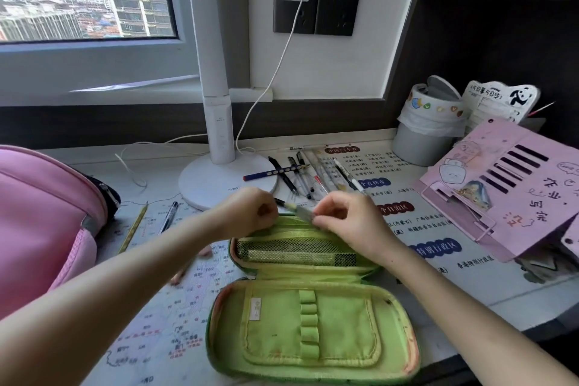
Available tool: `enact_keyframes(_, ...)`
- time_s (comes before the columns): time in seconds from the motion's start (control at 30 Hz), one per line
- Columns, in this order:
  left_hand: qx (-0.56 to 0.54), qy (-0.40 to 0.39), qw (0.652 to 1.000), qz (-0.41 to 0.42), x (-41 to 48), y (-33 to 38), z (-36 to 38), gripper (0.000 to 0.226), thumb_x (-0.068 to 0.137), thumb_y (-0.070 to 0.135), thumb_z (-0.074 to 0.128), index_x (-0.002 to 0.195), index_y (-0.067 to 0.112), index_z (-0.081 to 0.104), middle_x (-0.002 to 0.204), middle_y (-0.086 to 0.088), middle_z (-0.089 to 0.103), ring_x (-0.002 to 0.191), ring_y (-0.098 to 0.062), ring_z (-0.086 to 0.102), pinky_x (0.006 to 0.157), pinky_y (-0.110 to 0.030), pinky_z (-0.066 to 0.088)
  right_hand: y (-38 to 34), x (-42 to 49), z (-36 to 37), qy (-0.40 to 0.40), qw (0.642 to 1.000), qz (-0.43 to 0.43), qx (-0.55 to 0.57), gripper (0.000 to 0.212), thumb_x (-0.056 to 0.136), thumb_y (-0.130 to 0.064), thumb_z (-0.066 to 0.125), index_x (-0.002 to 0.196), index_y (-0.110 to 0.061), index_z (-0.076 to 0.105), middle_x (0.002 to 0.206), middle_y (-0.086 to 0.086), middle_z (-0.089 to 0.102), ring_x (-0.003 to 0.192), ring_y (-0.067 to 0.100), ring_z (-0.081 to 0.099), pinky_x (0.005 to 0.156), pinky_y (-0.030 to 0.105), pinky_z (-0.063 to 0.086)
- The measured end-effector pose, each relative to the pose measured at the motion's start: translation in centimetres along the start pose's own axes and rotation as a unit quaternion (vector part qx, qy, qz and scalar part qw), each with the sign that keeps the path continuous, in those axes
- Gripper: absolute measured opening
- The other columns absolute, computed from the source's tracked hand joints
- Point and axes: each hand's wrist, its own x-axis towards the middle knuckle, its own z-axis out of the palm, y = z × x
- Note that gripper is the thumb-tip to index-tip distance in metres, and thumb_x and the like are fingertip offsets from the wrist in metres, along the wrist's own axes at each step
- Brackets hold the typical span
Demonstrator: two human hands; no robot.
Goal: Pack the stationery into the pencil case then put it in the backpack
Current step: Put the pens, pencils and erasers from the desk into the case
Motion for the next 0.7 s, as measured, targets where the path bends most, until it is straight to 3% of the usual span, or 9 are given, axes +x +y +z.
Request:
enact_keyframes(0.1,-0.034,0.008,0.999,-0.004,0.1,-0.1,-0.3,0.014,0.085,0.015,0.058,0.091,0.008,0.069,0.091,-0.004,0.07,0.081,-0.018,0.063,0.076,-0.026,0.051,0.2,-0.1,0.8,-0.021,0.985,-0.074,-0.156,0.003,0.079,-0.016,0.071,0.082,-0.016,0.07,0.082,-0.001,0.065,0.078,0.01,0.058,0.077,0.027,0.051)
enact_keyframes(0.2,-0.056,0.004,0.998,-0.01,0.1,-0.1,-0.4,0.013,0.084,0.014,0.059,0.089,0.008,0.07,0.089,-0.003,0.07,0.08,-0.018,0.063,0.071,-0.018,0.048,0.2,0.0,1.9,0.056,0.958,-0.154,-0.236,0.006,0.073,-0.012,0.076,0.071,-0.013,0.07,0.07,0.003,0.064,0.069,0.014,0.054,0.064,0.032,0.05)
enact_keyframes(0.27,-0.065,0.004,0.998,-0.02,0.0,-0.2,-0.5,0.013,0.083,0.014,0.059,0.088,0.009,0.07,0.085,-0.001,0.069,0.076,-0.015,0.06,0.061,-0.007,0.041,0.0,0.0,2.7,0.102,0.938,-0.19,-0.271,0.012,0.067,-0.013,0.08,0.062,-0.015,0.069,0.058,-0.001,0.062,0.062,0.016,0.052,0.058,0.027,0.045)
enact_keyframes(0.37,-0.09,-0.005,0.995,-0.041,-0.1,-0.4,-0.7,0.012,0.083,0.015,0.059,0.087,0.011,0.07,0.086,-0.003,0.07,0.076,-0.018,0.062,0.06,-0.01,0.043,0.2,-0.1,3.4,0.081,0.942,-0.199,-0.259,0.014,0.071,-0.03,0.076,0.065,-0.019,0.071,0.059,-0.006,0.067,0.064,0.014,0.053,0.069,0.029,0.044)
enact_keyframes(0.43,-0.108,-0.012,0.993,-0.05,-0.2,-0.4,-0.8,0.012,0.084,0.016,0.06,0.087,0.011,0.07,0.088,-0.004,0.072,0.081,-0.022,0.064,0.068,-0.022,0.05,0.6,0.0,2.8,0.055,0.974,-0.141,-0.169,0.026,0.078,-0.04,0.062,0.072,-0.017,0.073,0.065,-0.004,0.068,0.067,0.013,0.055,0.072,0.027,0.043)
enact_keyframes(0.5,-0.125,-0.024,0.99,-0.058,-0.2,-0.3,-1.0,0.012,0.085,0.017,0.06,0.089,0.011,0.07,0.091,-0.004,0.071,0.083,-0.022,0.065,0.074,-0.03,0.052,1.8,0.9,1.6,0.108,0.988,-0.058,-0.097,0.032,0.083,-0.038,0.054,0.076,-0.012,0.071,0.066,0.001,0.067,0.063,0.012,0.054,0.065,0.021,0.041)
enact_keyframes(0.6,-0.139,-0.046,0.987,-0.07,0.0,-0.2,-1.2,0.012,0.086,0.018,0.06,0.089,0.013,0.07,0.088,-0.001,0.07,0.075,-0.014,0.06,0.072,-0.025,0.049,5.3,3.7,-0.5,0.211,0.955,0.081,-0.189,0.018,0.089,-0.021,0.057,0.087,-0.01,0.071,0.073,0.003,0.069,0.056,0.011,0.05,0.047,0.019,0.03)
enact_keyframes(0.7,-0.141,-0.061,0.985,-0.079,0.3,-0.3,-1.3,0.012,0.086,0.02,0.06,0.088,0.013,0.071,0.088,-0.004,0.071,0.072,-0.012,0.057,0.073,-0.029,0.05,8.2,6.3,-1.3,0.188,0.918,0.179,-0.3,0.017,0.09,-0.017,0.056,0.093,-0.012,0.072,0.086,0.006,0.072,0.068,0.02,0.054,0.048,0.02,0.029)
